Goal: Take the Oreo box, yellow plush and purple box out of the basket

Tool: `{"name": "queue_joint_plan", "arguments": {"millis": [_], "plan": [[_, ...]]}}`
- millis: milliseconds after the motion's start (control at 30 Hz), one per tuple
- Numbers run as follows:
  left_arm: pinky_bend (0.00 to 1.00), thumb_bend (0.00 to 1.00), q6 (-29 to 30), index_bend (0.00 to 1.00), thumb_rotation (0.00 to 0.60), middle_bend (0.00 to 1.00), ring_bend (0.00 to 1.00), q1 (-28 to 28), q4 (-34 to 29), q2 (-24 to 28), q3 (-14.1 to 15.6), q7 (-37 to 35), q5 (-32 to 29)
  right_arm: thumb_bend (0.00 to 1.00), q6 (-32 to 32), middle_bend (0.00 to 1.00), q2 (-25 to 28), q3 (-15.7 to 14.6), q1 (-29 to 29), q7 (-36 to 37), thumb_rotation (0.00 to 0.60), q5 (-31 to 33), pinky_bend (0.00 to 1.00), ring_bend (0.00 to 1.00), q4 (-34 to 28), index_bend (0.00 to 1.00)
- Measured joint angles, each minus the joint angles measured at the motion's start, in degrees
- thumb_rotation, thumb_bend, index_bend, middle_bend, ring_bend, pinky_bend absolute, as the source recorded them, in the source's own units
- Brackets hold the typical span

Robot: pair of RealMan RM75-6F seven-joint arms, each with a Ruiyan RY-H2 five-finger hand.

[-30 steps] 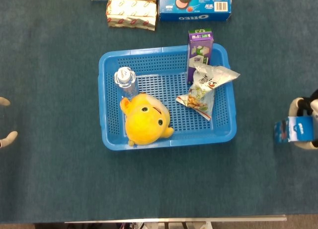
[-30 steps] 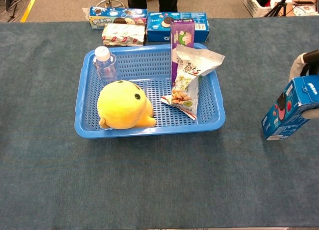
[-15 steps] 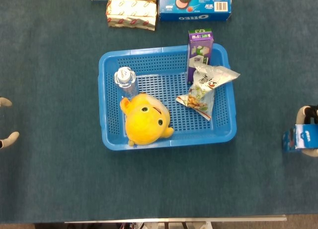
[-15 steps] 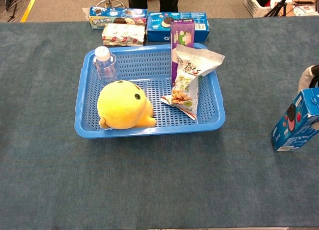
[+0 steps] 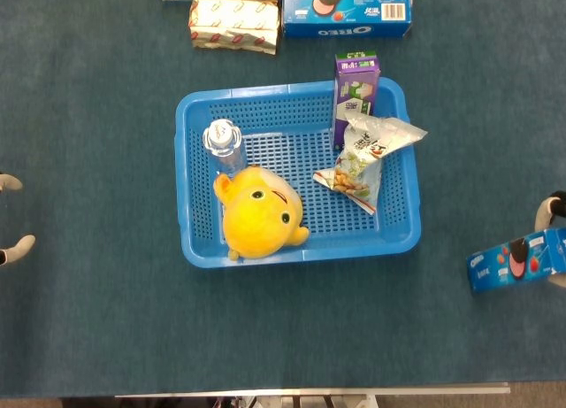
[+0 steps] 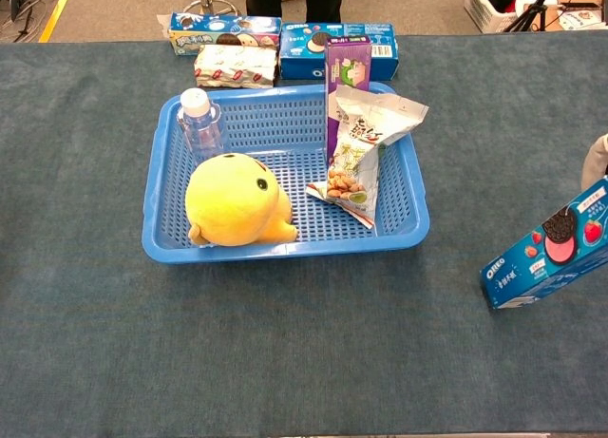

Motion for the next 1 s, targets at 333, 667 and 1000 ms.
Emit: {"name": "queue_joint_plan", "arguments": {"millis": [333,667,1000], "plan": [[0.16,0.01,-0.2,0.36,0.600,0.33,0.16,0.0,0.1,-0.1,0.0,-0.1,-0.2,0.00,-2.4,0.27,0.9,-0.3,0.5,2.4,0.600,0.4,0.30,0.28,0.2,0.28],[0.16,0.01,-0.1,0.36,0.600,0.33,0.16,0.0,0.2,-0.1,0.0,-0.3,-0.2,0.00,-1.4,0.20,2.0,0.3,0.5,7.0,0.600,-3.0,0.30,0.21,-0.4,0.16],[0.16,0.01,0.3,0.36,0.600,0.33,0.16,0.0,-0.2,0.2,-0.1,-0.5,0.1,0.00,5.5,0.22,3.2,2.4,0.4,15.6,0.600,-10.9,0.30,0.21,-0.6,0.16]]}}
